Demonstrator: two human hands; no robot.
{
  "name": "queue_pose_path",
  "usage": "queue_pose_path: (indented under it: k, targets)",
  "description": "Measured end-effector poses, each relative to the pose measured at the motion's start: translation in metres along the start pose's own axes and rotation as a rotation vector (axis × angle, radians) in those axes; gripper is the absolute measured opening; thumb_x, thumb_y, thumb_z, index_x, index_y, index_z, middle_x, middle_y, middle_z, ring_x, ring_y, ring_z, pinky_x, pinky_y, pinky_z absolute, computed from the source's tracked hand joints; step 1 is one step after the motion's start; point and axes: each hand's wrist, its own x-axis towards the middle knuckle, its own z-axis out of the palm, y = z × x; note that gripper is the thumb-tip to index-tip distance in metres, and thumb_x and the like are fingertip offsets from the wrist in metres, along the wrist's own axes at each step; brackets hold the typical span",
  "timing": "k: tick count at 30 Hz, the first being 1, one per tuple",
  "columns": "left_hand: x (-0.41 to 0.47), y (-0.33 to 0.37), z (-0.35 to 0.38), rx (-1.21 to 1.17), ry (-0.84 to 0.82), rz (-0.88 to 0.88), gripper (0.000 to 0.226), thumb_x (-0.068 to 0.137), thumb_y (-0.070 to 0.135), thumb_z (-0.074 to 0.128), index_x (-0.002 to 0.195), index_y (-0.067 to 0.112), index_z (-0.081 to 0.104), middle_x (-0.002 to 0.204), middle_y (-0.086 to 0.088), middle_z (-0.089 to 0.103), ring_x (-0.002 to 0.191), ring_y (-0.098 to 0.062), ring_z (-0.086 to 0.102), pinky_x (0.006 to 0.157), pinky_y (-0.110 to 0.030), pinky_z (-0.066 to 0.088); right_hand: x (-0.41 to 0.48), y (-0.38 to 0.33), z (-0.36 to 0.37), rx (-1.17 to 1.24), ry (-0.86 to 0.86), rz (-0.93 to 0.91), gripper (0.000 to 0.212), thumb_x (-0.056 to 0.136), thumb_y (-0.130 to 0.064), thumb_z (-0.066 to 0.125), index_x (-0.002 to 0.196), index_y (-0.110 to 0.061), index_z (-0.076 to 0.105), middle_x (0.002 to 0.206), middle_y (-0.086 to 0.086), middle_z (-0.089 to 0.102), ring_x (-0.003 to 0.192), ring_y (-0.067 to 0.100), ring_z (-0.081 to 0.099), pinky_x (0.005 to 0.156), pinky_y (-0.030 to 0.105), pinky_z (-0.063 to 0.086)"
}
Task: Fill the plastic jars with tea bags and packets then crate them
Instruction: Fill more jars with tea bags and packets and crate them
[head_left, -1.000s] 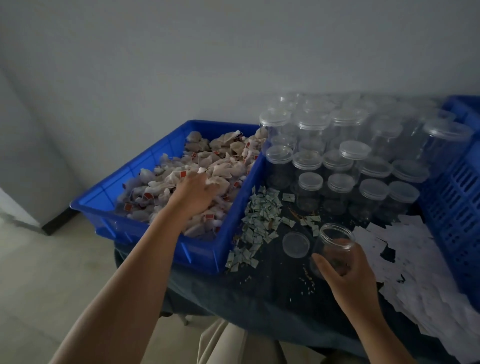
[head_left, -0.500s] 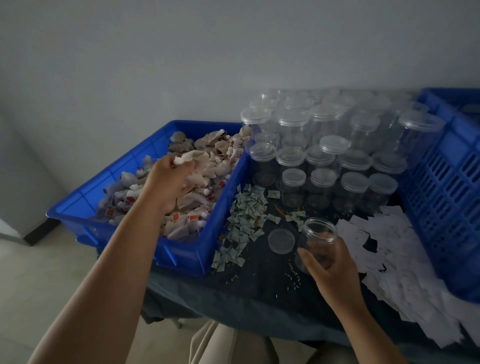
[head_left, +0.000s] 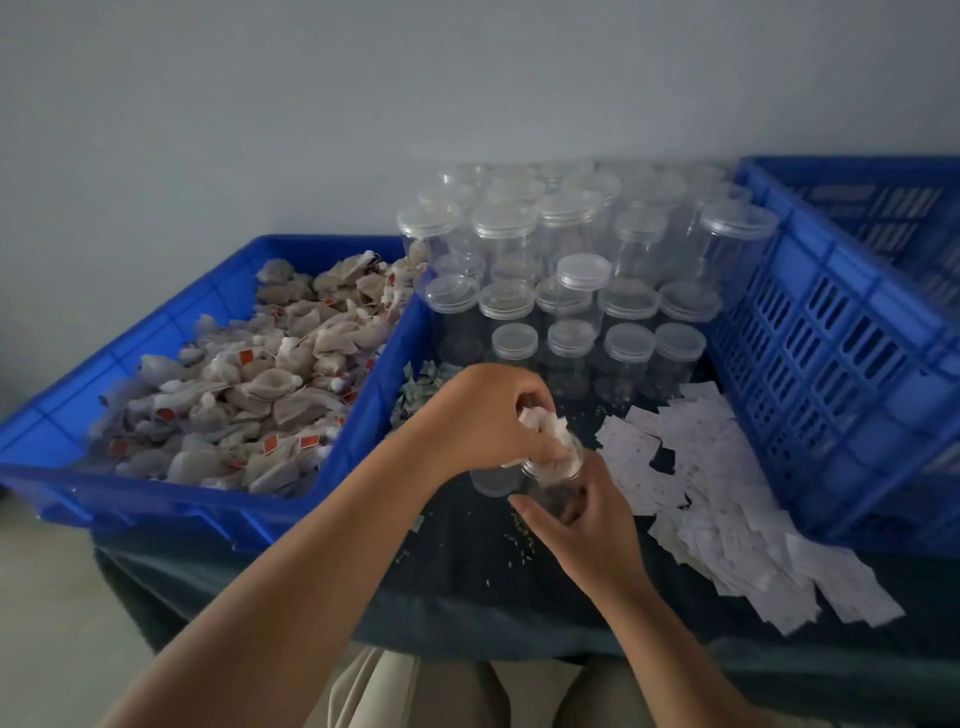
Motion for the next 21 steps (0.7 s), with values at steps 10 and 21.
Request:
queue_pose_path:
  k: [10, 21]
  targets:
    - [0.001, -0.003, -0.016, -0.159, -0.131, -0.003, 0.027, 0.099, 0.05, 0.067, 0.124, 0.041, 0.069, 0.108, 0.025, 0.074, 0.094, 0.015, 0.066, 0.086, -0.019, 0.052, 0.001, 0.006, 0.002, 0.005, 0.035, -0.008, 0.054, 0.075, -0.064, 0.083, 0.117, -0.042, 0.058, 0.108, -0.025, 0.068, 0.092, 0.005, 0.07, 0.068, 0.014, 0.052]
    - [-0.023, -0.042, -0.029, -0.134, 0.183, -0.017, 0.021, 0.11, 0.035, 0.046, 0.106, 0.042, 0.065, 0.099, 0.022, 0.076, 0.056, 0.012, 0.06, 0.051, -0.007, 0.045, 0.001, 0.007, 0.002, 0.031, 0.034, -0.019, 0.053, 0.076, -0.066, 0.081, 0.117, -0.04, 0.06, 0.109, -0.025, 0.07, 0.094, 0.004, 0.071, 0.069, 0.013, 0.053]
